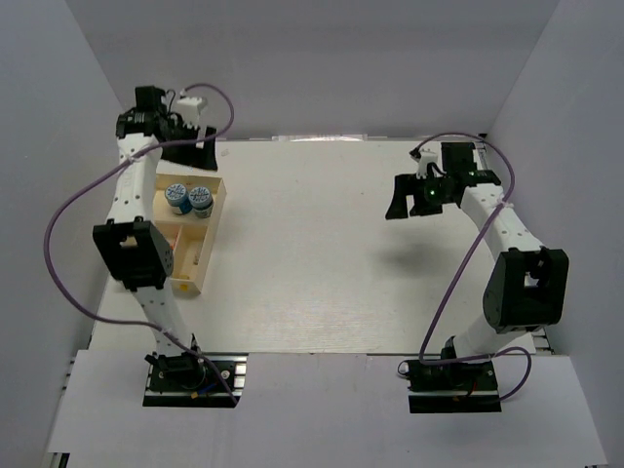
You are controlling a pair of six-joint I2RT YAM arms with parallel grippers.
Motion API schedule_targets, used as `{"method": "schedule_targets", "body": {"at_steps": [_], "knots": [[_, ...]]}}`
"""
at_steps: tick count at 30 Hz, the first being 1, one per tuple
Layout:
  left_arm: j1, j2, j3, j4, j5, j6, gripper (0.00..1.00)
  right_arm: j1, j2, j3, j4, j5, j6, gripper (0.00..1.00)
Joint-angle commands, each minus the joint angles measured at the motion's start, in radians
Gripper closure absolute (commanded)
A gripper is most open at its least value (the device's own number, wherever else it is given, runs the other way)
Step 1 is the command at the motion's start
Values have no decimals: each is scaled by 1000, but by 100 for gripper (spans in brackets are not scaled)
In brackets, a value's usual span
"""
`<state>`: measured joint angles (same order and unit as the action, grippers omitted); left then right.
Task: Sort the stationery into containers
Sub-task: Reset both arms
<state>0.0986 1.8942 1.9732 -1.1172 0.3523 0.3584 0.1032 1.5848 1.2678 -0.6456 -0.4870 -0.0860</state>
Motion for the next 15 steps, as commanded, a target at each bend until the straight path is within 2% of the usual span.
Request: {"method": "schedule_targets", "body": {"at_steps": [1, 2, 6, 9, 15], "knots": [[-20, 165, 297, -61, 80, -134, 2, -34, 21, 148, 37, 106, -14, 11], [-29, 166, 308, -37, 67, -139, 2, -48, 29, 209, 35, 120, -33, 11], [-30, 141, 193, 111, 105, -191, 2, -89, 140, 399, -29, 177, -78, 11], [-30, 126, 141, 158, 68, -222, 2, -172, 229, 537, -94, 170, -89, 11], [-20, 39, 13, 262, 45, -236, 2, -220, 270, 581, -109, 127, -86, 11]]}}
